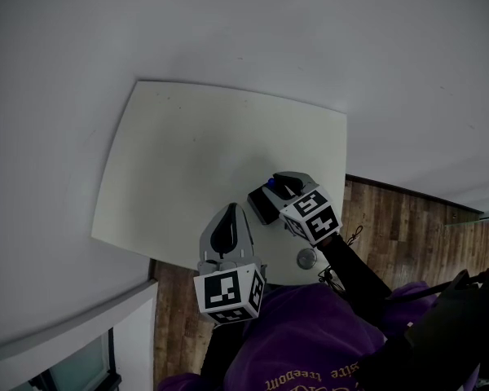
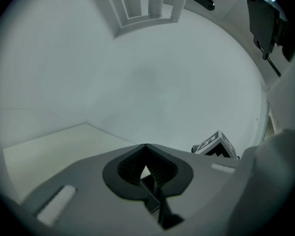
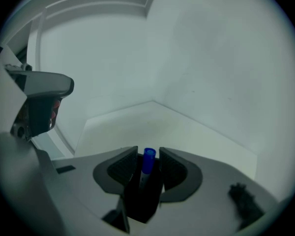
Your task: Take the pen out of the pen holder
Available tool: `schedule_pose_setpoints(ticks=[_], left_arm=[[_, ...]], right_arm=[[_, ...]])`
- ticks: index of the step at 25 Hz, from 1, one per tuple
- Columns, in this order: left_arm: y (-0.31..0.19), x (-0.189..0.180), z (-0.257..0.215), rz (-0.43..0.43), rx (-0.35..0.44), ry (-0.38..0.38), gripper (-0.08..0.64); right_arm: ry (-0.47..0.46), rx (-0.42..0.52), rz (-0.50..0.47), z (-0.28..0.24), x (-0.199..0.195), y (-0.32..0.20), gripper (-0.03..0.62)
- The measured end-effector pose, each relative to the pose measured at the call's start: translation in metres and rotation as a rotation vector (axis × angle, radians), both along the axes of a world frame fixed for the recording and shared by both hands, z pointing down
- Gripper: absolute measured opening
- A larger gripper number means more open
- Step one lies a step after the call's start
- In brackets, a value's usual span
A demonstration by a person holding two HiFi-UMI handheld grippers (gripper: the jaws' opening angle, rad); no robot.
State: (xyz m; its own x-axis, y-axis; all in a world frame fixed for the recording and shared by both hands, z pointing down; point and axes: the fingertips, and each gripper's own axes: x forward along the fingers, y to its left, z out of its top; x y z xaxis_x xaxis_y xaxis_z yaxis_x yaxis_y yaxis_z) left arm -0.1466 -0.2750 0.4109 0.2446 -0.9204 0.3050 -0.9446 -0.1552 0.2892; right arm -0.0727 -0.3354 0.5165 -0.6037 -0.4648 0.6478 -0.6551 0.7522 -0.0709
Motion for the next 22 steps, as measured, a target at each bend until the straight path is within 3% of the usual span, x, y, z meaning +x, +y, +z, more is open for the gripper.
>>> schedule_pose_setpoints(ticks=[10,13,22], left_arm=[[-0.0005,-0.0014,0.0028,-0.002,-0.006,0.001,0.005],[-0.0015,0.0004,0.0026,-0.001,-0.008,0.002,0.005],[-0.0008,0.0039,0.0005,0.007,-0.002,-0.004,0.006]], right_arm=[[0.043,0.01,0.003,0.0044,-0.0003,-0.0036,0.129],[0.07,0.02,0.0,0.0046,0.0009,-0.0051,0.097],[0.032,-0.011,-0.001,0.001,0.0017,0.0012,0.074]])
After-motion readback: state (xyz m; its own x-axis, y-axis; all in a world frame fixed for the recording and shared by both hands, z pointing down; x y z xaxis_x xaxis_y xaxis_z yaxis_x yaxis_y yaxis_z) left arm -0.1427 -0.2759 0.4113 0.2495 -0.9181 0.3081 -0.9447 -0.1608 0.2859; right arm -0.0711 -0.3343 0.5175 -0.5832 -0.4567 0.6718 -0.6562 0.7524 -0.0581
